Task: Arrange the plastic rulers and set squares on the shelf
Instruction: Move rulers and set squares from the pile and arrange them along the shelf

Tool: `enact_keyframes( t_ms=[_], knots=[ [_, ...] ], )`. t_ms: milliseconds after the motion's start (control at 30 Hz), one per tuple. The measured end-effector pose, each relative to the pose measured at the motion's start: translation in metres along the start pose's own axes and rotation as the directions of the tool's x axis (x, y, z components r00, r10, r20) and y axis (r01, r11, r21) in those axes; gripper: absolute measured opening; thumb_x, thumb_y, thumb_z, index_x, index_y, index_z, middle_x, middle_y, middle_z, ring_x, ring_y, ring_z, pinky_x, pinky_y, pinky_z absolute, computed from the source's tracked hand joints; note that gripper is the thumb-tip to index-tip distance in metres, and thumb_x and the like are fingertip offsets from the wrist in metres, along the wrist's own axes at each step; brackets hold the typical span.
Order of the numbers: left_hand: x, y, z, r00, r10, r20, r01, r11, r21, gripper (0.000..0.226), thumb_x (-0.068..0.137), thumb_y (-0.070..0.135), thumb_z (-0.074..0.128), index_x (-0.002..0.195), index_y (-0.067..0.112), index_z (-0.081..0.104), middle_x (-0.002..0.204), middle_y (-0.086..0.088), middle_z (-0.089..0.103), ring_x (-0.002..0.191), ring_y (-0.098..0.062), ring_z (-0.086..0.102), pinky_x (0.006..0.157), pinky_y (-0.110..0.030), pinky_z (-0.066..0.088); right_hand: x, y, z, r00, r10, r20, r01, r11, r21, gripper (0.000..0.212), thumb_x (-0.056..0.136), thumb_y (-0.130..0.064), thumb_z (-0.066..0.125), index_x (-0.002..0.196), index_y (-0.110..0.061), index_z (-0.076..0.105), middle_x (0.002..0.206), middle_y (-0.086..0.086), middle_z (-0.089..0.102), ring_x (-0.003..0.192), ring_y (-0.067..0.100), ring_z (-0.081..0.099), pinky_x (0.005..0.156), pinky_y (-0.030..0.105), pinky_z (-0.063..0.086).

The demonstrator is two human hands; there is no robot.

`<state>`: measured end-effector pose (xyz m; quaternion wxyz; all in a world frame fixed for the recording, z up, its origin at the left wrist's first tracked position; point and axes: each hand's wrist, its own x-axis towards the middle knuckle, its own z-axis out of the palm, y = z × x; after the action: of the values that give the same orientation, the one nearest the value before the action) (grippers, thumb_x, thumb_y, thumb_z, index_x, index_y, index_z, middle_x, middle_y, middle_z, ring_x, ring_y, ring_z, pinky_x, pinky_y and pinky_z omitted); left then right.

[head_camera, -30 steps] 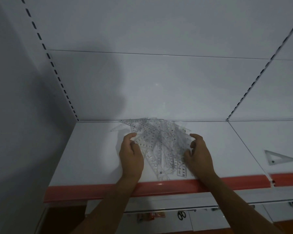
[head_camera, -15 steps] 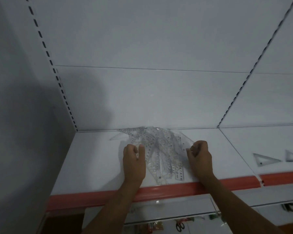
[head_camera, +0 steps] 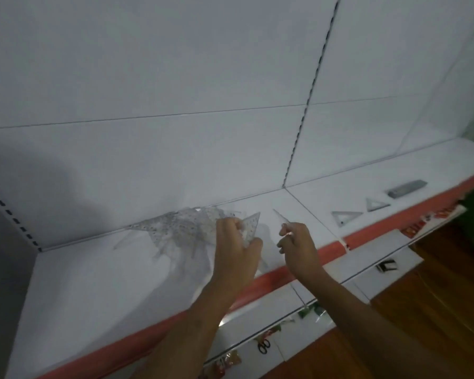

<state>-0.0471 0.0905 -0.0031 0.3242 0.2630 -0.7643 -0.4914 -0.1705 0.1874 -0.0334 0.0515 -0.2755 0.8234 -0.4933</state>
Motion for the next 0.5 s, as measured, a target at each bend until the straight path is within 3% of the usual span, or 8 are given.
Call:
enact_keyframes(
  t_ms=[67, 133, 233, 333, 500],
  knots=[
    [-0.004, 0.018, 0.03, 0.99, -0.032, 0.14, 0.037, 0.999, -0.035, 0.014, 0.09, 0.019, 0.048, 0.104, 0.019, 0.047, 0.1, 0.005, 0.047, 0.09, -0.013, 0.049, 0.073, -0.022, 0.043, -0.009, 0.006, -0.022, 0.999, 0.022, -0.039, -0.023, 0.999, -0.025, 0.029, 0.091, 0.004, 0.038, 0.103, -0.016, 0.055, 0.113, 0.002, 0.047, 0.078, 0.009, 0.06, 0.063, 0.011, 0.047],
    [-0.011, 0.033, 0.057, 0.969, -0.064, 0.24, 0.071, 0.997, -0.021, 0.016, 0.098, 0.02, 0.039, 0.11, 0.023, 0.05, 0.107, 0.002, 0.055, 0.089, -0.013, 0.053, 0.071, -0.021, 0.044, -0.019, 0.014, -0.05, 0.996, 0.022, -0.087, -0.027, 0.998, -0.058, 0.032, 0.092, -0.001, 0.041, 0.112, -0.021, 0.055, 0.117, -0.002, 0.048, 0.082, 0.007, 0.061, 0.069, 0.013, 0.047],
    [-0.025, 0.057, 0.096, 0.943, -0.062, 0.326, 0.078, 0.996, -0.034, 0.014, 0.099, 0.02, 0.038, 0.097, 0.017, 0.052, 0.095, -0.004, 0.061, 0.077, -0.01, 0.053, 0.061, -0.018, 0.039, -0.035, 0.027, -0.093, 0.992, 0.02, -0.125, -0.03, 0.996, -0.081, 0.037, 0.092, -0.005, 0.047, 0.124, -0.023, 0.052, 0.124, -0.005, 0.043, 0.091, 0.002, 0.056, 0.073, 0.007, 0.045],
    [-0.039, 0.077, 0.142, 0.925, -0.082, 0.372, 0.09, 0.996, -0.005, 0.012, 0.096, 0.022, 0.044, 0.089, 0.016, 0.051, 0.081, -0.001, 0.056, 0.071, -0.014, 0.052, 0.062, -0.026, 0.041, -0.05, 0.043, -0.133, 0.992, 0.062, -0.114, -0.065, 0.998, -0.022, 0.052, 0.091, 0.001, 0.049, 0.139, -0.017, 0.041, 0.135, -0.004, 0.032, 0.101, 0.001, 0.053, 0.077, 0.003, 0.044],
    [-0.072, 0.122, 0.218, 0.858, -0.071, 0.51, 0.092, 0.996, -0.017, 0.009, 0.096, 0.027, 0.054, 0.1, 0.019, 0.053, 0.099, 0.002, 0.062, 0.093, -0.014, 0.063, 0.069, -0.019, 0.051, -0.073, 0.072, -0.204, 0.997, 0.065, -0.046, -0.064, 0.998, 0.008, 0.08, 0.081, 0.014, 0.058, 0.148, -0.012, 0.022, 0.141, -0.013, 0.014, 0.096, -0.014, 0.048, 0.073, 0.007, 0.047]
  ],
)
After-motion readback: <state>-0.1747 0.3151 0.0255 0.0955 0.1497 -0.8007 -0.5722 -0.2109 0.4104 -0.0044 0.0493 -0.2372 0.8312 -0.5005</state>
